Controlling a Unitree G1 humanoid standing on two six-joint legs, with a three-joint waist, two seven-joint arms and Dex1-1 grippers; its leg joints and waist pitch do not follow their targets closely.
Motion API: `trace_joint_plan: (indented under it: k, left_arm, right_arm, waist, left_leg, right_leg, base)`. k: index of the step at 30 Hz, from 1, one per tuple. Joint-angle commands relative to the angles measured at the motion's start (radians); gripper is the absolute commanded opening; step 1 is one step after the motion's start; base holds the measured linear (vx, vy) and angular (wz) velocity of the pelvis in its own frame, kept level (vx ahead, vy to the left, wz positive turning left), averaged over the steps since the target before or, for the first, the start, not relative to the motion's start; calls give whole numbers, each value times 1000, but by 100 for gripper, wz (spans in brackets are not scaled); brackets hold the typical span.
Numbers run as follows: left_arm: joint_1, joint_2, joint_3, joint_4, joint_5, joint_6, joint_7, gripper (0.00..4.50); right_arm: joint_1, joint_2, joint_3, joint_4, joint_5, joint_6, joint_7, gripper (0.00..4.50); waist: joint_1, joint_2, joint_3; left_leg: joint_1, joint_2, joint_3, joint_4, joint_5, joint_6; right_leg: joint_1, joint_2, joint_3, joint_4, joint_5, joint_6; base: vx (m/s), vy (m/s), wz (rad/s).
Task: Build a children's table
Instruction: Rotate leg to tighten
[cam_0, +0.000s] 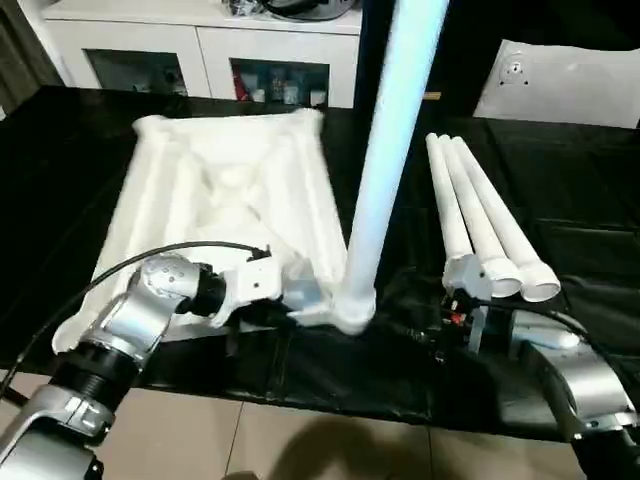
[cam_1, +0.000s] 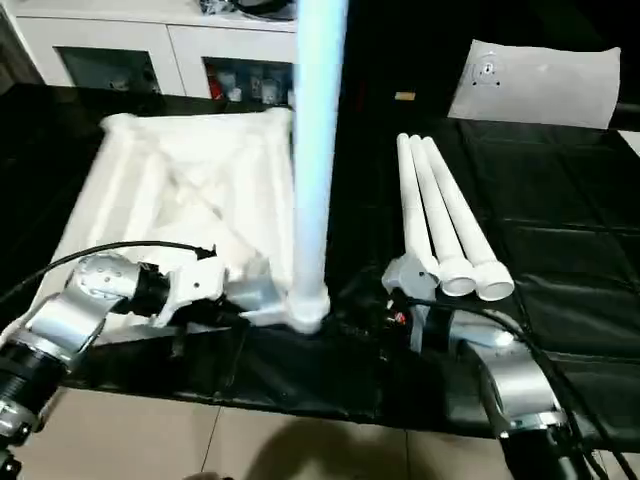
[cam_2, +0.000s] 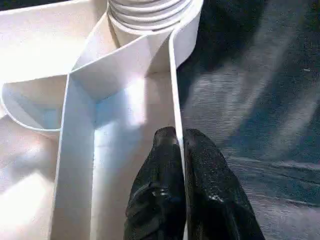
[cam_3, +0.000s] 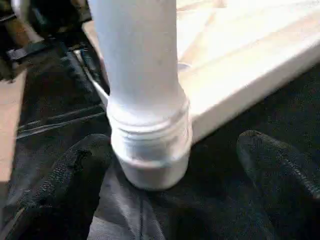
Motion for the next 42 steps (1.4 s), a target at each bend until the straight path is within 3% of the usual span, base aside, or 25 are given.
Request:
trace_joint_plan:
  k: [1,8,13,15,16,20,26,33,39,41,42]
  left_arm:
    - [-7,5,-69,23,33,-46,-63,0]
    - [-40,3,-96,74,54,-116,-109,0]
    - [-51,-1,-107,93,58,-137,-123,0]
    - [-57,-2,-111,109,61,-153,-128,0]
    - [-58,-1,-112,110,62,-155,-129,0]
    - [-62,-1,-113,122,66,-166,-132,0]
    - [-69,1,-117,141,69,-181,-132,0]
    - [-63,4,-115,139,71,-178,-132,0]
    - [-25,-11,-67,108,44,-88,-53,0]
    - [-12,-21,-51,91,42,-55,-12,0]
    - [29,-60,2,19,10,60,88,0]
  right_arm:
    - [-29,-14,15,-1,-10,-3,26,440]
    - [-107,16,83,66,-49,-38,69,440]
    - [-132,25,106,103,-51,-43,111,426]
    - [-146,31,111,128,-41,-38,129,426]
    - [-149,32,114,133,-38,-33,136,398]
    - [-159,38,119,154,-36,-33,151,378]
    - [-174,55,120,192,-31,-33,159,309]
    - [-158,71,125,188,-18,-8,179,283]
    - [-79,107,124,121,9,40,141,279]
    - [-60,128,117,114,8,37,102,278]
    - [-29,196,97,124,-15,36,-34,278]
  waist:
    - [-1,-6,-50]
    - [-2,-5,-50]
    - [5,-4,-56]
    - [7,-4,-57]
    - [11,-2,-57]
    - [20,-3,-57]
    - [20,-3,-56]
    - [22,0,-55]
    - [21,1,-54]
    - [20,1,-49]
    - [17,-1,-47]
  left_leg:
    - [-2,27,5,-51,-152,49]
    - [-1,27,5,-50,-160,39]
    - [-2,27,7,-44,-110,57]
    - [-2,26,7,-43,-109,59]
    - [-1,27,8,-42,-114,58]
    - [1,29,9,-43,-124,53]
    - [0,28,7,-44,-137,42]
    - [0,29,7,-45,-139,37]
    - [2,31,6,-48,-156,31]
    - [4,31,5,-53,-182,23]
    - [3,31,6,-55,-194,19]
  right_leg:
    - [52,-68,34,-69,-56,-211]
    - [51,-71,33,-69,-96,-209]
    - [56,-69,31,-55,28,-236]
    - [56,-69,30,-54,34,-239]
    - [56,-70,30,-55,27,-240]
    - [55,-70,29,-55,16,-237]
    - [55,-72,29,-56,-18,-233]
    - [54,-73,29,-58,-38,-227]
    - [52,-73,29,-60,-53,-226]
    - [48,-75,30,-67,-116,-216]
    - [47,-75,31,-70,-140,-213]
  base:
    - [0,0,0]
    - [0,0,0]
    - [0,0,0]
    - [0,0,0]
    - [0,0,0]
    - [0,0,0]
    - [0,0,0]
    - [0,0,0]
    - [0,0,0]
    - [0,0,0]
    - [0,0,0]
